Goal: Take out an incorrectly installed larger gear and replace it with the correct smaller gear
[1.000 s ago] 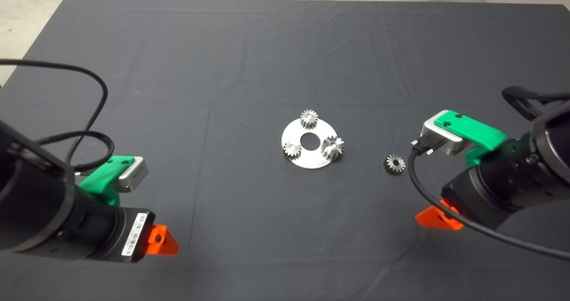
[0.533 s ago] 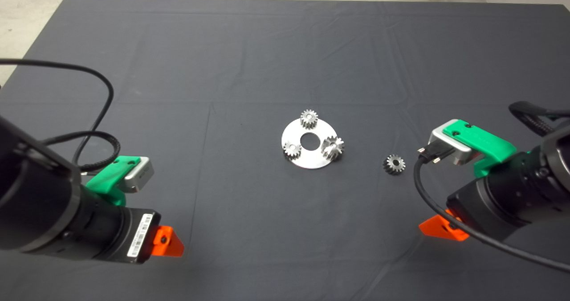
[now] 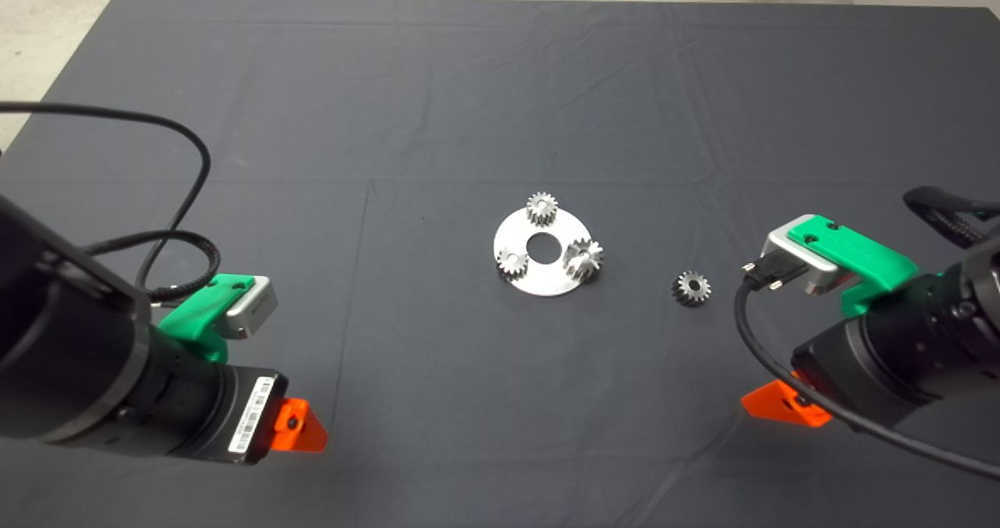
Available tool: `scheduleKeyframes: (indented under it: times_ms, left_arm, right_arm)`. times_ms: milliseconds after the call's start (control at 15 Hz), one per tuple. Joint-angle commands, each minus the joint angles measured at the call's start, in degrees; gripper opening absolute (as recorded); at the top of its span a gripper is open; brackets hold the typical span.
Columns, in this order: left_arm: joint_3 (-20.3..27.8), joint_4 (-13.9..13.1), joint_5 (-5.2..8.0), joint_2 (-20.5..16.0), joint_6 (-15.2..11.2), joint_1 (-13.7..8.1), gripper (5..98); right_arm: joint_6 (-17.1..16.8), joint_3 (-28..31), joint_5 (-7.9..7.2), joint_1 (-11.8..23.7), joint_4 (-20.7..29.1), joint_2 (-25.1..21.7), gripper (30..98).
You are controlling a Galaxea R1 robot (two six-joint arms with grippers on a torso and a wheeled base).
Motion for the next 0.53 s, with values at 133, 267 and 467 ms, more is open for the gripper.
scheduleKeyframes:
  times_ms: [133, 267, 467]
  left_arm:
    - [0.88, -0.75, 0.15, 0.22, 0.09, -0.68, 97.9]
    - [0.80, -0.75, 0.15, -0.05, 0.09, -0.68, 97.9]
    - [0.88, -0.75, 0.15, -0.14, 0.09, -0.68, 97.9]
  right_arm:
    - [-0.05, -0.39, -6.78, 0.62, -1.08, -0.20, 97.7]
    - [-1.83, -1.41, -6.87, 0.36, -1.17, -0.64, 97.7]
    - [-10.20, -5.72, -6.96, -2.89, -1.44, -0.72, 97.7]
